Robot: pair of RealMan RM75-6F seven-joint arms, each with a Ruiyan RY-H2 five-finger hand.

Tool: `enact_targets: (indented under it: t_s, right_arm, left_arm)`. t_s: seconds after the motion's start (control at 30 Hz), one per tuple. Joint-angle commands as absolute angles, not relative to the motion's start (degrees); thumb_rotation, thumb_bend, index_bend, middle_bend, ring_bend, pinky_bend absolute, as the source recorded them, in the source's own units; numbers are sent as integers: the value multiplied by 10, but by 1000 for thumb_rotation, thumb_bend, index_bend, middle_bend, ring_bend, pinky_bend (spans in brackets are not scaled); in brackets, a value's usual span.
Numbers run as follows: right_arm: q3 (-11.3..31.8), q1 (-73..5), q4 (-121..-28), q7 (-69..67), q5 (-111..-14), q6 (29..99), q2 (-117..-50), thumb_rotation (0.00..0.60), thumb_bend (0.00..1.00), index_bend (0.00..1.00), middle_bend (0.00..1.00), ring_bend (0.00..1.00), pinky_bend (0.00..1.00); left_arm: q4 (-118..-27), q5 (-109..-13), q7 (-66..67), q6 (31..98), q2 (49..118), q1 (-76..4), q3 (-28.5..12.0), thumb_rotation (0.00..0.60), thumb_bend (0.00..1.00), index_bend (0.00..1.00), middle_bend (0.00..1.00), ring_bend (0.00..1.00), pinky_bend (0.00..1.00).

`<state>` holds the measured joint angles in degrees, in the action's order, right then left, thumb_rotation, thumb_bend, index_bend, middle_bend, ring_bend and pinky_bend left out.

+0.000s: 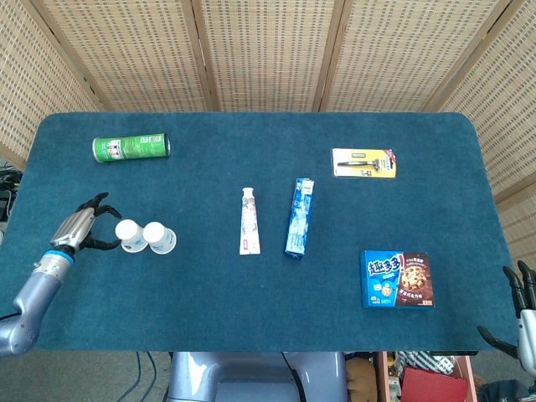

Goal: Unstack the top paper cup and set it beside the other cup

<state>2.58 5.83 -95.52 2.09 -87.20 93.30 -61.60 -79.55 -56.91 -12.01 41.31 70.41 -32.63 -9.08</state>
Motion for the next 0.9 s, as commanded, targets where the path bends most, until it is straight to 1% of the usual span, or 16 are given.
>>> enact_targets:
  t_s: [0.03,0.07,0.2,0.23,0.4,0.43,0.5,0.53,0.63,0.67,0.73,0.9]
  right_arm:
    - [25,59,-956,19,-874,935,-615,600,0,0,0,0,0]
    - [25,60,-956,18,-875,936,-614,600,0,0,0,0,0]
    - [24,61,-957,14,-878,940,-612,600,0,0,0,0,0]
    - [24,62,-957,12,-879,942,-612,600,0,0,0,0,0]
    - [24,64,-958,9,-881,947,-610,600,0,0,0,0,0]
    - [23,65,-958,9,-882,948,-610,600,0,0,0,0,0]
    - [23,65,-958,8,-883,948,-610,600,0,0,0,0,0]
    - [23,65,-959,8,-884,950,-609,600,0,0,0,0,0]
    - [23,67,-960,6,-887,953,-608,600,0,0,0,0,0]
    - [22,68,-961,4,-890,956,-607,600,0,0,0,0,0]
    - [21,70,-961,-4,-893,961,-605,600,0,0,0,0,0]
    - [22,72,-960,-14,-894,966,-601,600,0,0,0,0,0]
  left_arm:
    - [-806,-573,-122,419,694,-322,-92,600,273,26,0,0,0]
    - [-813,-576,-123,425,687,-318,-93,600,273,3,0,0,0]
    - [-845,-593,-134,453,663,-303,-99,600,273,0,0,0,0]
    - [-870,-620,-142,491,647,-285,-100,600,274,0,0,0,0]
    - [-919,-693,-139,606,621,-233,-88,600,262,0,0,0,0]
    - [-929,-709,-127,640,618,-218,-84,600,237,0,0,0,0]
    - [-938,-725,-111,678,617,-202,-80,600,130,0,0,0,0]
    - [-945,-742,-95,718,619,-186,-75,600,100,0,0,0,0]
    - [-966,-777,-47,813,625,-137,-57,600,64,0,0,0,0]
    - [-974,-786,-18,849,625,-112,-43,600,62,0,0,0,0]
    - [-1002,-793,26,897,615,-69,-16,600,62,0,0,0,0]
    - [-1017,-807,14,919,601,-38,-1,600,59,0,0,0,0]
